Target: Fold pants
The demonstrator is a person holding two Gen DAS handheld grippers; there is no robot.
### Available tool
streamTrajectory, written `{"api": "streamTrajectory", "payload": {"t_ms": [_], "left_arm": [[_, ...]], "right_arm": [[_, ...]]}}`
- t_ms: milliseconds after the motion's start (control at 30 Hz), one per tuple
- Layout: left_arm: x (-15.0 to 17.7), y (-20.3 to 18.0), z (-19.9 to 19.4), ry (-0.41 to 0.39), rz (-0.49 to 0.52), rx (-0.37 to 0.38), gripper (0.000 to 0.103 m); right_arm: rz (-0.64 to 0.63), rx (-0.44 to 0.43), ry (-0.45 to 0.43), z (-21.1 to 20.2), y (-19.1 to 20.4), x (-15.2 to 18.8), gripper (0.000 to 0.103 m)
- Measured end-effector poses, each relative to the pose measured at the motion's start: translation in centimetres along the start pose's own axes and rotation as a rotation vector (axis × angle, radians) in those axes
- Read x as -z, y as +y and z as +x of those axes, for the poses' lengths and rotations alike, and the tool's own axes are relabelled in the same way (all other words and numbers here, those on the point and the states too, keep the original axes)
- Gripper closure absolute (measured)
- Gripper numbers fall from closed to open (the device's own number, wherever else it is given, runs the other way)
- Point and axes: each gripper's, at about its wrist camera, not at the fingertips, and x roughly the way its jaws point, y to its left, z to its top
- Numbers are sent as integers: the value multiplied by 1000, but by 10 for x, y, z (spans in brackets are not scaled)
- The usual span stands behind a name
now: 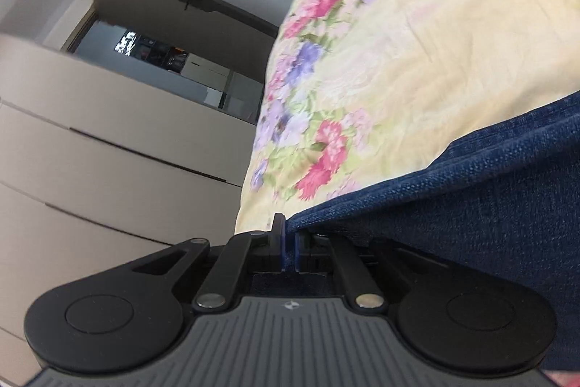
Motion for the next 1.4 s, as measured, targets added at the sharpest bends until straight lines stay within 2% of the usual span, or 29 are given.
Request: {"api": "streamTrajectory", "payload": {"t_ms": [67,200,233,300,367,400,433,500,567,600,667,700,767,800,833,867,933,1000,1067,1167,1267,1333,1400], "left_arm": [[-10,-13,11,9,37,-7,96],[-24,-40,29,5,87,-47,96],[-25,-46,30,-9,92,-61,89],[-25,-50,34,-28,70,-61,82],[-23,-46,35,-30,21,-26,36],[-21,-42,33,-44,-9,-2,0],[-19,-37,29,-65,-33,11,0],[-16,-24,20,-81,-83,41,0],[-11,-5,10,-90,-155,105,0],[-6,7,3,-90,-207,146,1],[10,32,-7,-99,-320,255,6],[22,45,-11,-95,-389,313,13],[50,68,-12,-79,-519,436,21],[67,78,-9,-67,-595,499,29],[84,87,-5,-53,-670,553,32],[100,93,1,-35,-746,596,33],[135,103,17,0,-901,670,43],[164,107,36,33,-1017,717,49],[189,109,58,65,-1132,754,52],[218,110,90,106,-1300,748,56],[238,112,122,124,-1466,788,61],[240,112,137,113,-1515,826,71],[235,112,151,102,-1539,834,71]], "right_arm": [[13,-23,24,25,6,2,100],[24,-44,51,48,11,0,100],[25,-48,57,52,12,0,100],[33,-51,64,56,13,1,100],[34,-50,66,57,14,0,99],[38,-49,64,55,13,0,99],[42,-51,63,54,13,0,99],[58,-51,47,46,10,3,91],[83,-22,32,37,6,5,60],[98,1,30,32,4,6,58],[150,-2,7,15,-5,12,58],[185,-10,-2,5,-10,16,58],[254,-18,-14,-15,-19,29,58],[287,-28,-19,-24,-23,36,58],[328,-40,-23,-33,-28,46,58],[383,-57,-23,-42,-34,57,58],[514,-101,-16,-54,-47,82,58],[658,-155,10,-61,-58,109,58],[741,-182,31,-65,-61,131,58],[778,-184,62,-68,-54,149,58],[821,-193,52,-71,-47,155,58],[840,-172,51,-73,-43,155,58],[854,-150,54,-73,-40,154,58]]}}
